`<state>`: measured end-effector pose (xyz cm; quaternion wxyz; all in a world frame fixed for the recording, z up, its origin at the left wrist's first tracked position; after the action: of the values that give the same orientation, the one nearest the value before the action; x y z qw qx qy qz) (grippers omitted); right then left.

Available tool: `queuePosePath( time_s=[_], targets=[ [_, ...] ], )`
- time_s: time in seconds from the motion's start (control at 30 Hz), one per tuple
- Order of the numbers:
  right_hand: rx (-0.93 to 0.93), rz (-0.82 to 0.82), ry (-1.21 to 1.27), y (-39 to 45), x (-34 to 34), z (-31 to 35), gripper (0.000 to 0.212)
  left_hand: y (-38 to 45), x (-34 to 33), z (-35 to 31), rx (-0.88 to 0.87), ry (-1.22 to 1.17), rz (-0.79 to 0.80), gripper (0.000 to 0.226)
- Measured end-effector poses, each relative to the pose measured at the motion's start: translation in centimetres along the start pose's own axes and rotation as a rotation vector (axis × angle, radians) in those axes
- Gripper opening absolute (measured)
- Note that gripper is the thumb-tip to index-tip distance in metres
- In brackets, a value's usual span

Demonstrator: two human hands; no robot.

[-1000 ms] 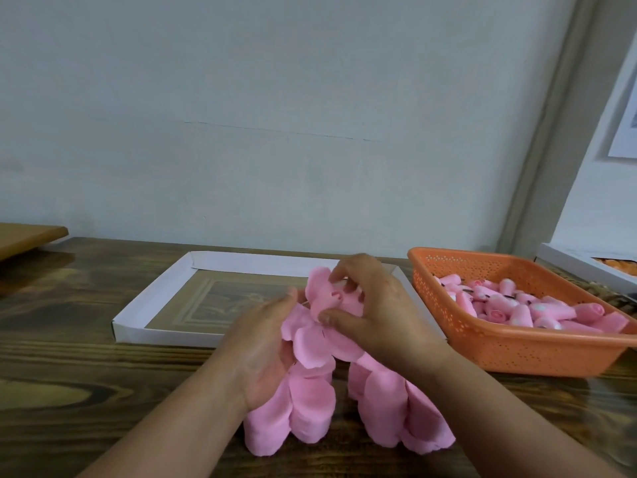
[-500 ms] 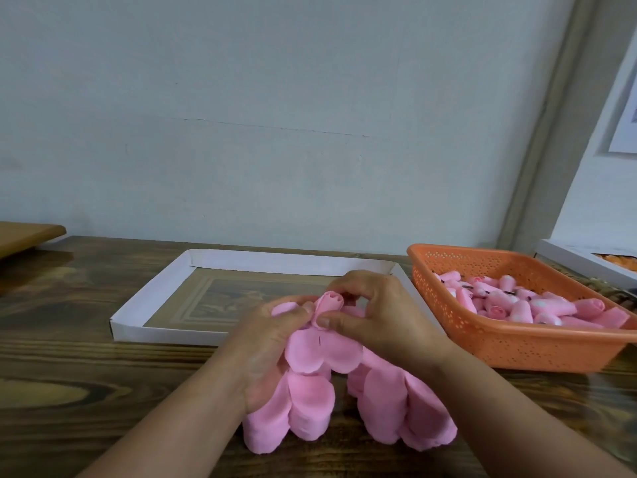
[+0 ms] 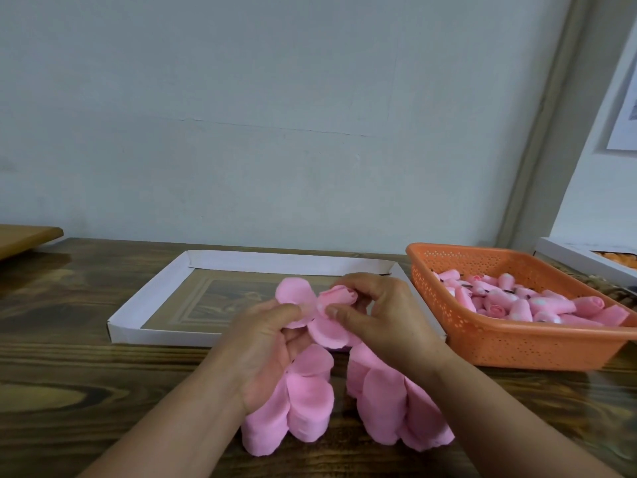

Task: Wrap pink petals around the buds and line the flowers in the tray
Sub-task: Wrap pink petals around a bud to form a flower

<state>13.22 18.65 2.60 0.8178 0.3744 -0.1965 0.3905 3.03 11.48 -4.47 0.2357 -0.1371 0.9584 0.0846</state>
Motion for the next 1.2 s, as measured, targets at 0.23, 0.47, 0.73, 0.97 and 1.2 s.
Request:
queuePosePath(
  time_s=[0.23, 0.47, 0.73, 0.97, 1.2],
  targets=[
    [0.015, 0.037, -0.063, -0.1, -0.8, 0.6, 0.012, -0.6, 0.7, -0.2, -0.031, 0.171, -0.124, 0.023],
    [0.171, 0.161, -0.358, -0.2, -2.2, 3.2, 0.02, -1.3, 0.0, -1.5, -0.081, 0.489, -0.163, 0.032],
    [0.131, 0.132, -0.245, -0.1, -1.2, 2.3, 0.011, -1.3, -1.6, -1.6, -0.139, 0.565, -0.046, 0.035],
    [0.079, 0.128, -0.171, 0.0, -1.1, 1.5, 0.013, -1.3, -1.3, -1.7, -0.153, 0.538, -0.068, 0.032],
    [-0.017, 0.155, -0.062, 0.4, -0.6, 0.1, 0.055, -1.3, -1.5, -1.6, -0.127, 0.529, -0.048, 0.027]
  ],
)
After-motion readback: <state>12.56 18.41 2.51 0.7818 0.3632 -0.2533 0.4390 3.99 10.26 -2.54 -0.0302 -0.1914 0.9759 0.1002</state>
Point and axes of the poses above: each hand's wrist, its own y-axis towards the middle knuckle, its own x-axis out of the back of the hand, z = x × y, the point moved 10 cm from there along y, towards the middle knuckle, and after that the axes turned 10 degrees about z, right-handed, at the moved point
